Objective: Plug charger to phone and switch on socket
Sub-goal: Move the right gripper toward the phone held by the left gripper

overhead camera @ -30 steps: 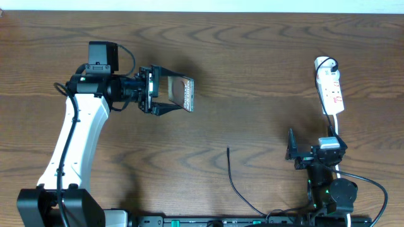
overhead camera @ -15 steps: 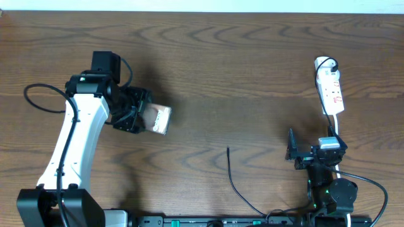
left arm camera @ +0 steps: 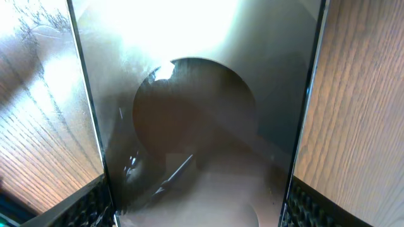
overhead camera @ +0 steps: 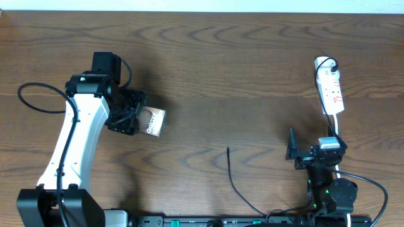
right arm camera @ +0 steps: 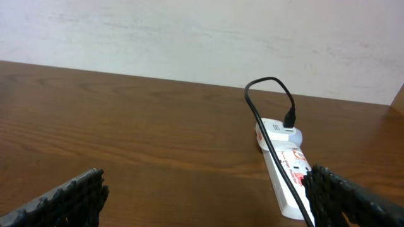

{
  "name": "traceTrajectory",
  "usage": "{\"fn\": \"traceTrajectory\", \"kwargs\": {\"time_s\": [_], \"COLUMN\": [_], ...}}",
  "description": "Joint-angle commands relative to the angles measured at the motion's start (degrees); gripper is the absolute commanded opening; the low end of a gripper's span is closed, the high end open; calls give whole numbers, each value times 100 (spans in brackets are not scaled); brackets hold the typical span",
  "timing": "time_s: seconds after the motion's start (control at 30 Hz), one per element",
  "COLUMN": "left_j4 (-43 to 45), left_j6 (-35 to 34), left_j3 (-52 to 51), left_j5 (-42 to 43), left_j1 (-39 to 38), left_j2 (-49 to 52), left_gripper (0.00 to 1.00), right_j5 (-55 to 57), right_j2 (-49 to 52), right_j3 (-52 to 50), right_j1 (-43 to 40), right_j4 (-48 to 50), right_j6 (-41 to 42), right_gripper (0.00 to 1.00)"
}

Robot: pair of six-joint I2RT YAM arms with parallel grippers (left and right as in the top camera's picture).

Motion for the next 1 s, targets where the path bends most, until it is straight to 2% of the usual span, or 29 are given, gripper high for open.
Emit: {"fn": "traceTrajectory", "kwargs": {"time_s": [0.0,0.3,0.53,0.73,0.87,0.97], "left_j4": [-55,-66,-46,-46,-44,-44], "left_j6": [76,74,72,72,72,72], "left_j3": [28,31,28,28,28,31], "left_j5": [140,162,162,203,203,203], "left_j1": [11,11,11,11,11,11], "left_j2": [-74,-74,-74,-74,-72,-72], "left_gripper": [8,8,7,7,8,8], "right_j5": [35,-68,-1856,-1939,-2227,-2876], "right_j2": [-31,-31,-31,96,822,1982], "right_j3": [-7,-7,-4,350,1078,1845], "right_j1": [39,39,39,31,20,13], "right_j4": [-4,26,173,297,240,254], "right_j6": [26,4,361,822,946,1038], "right_gripper": [99,99,99,99,99,99]}}
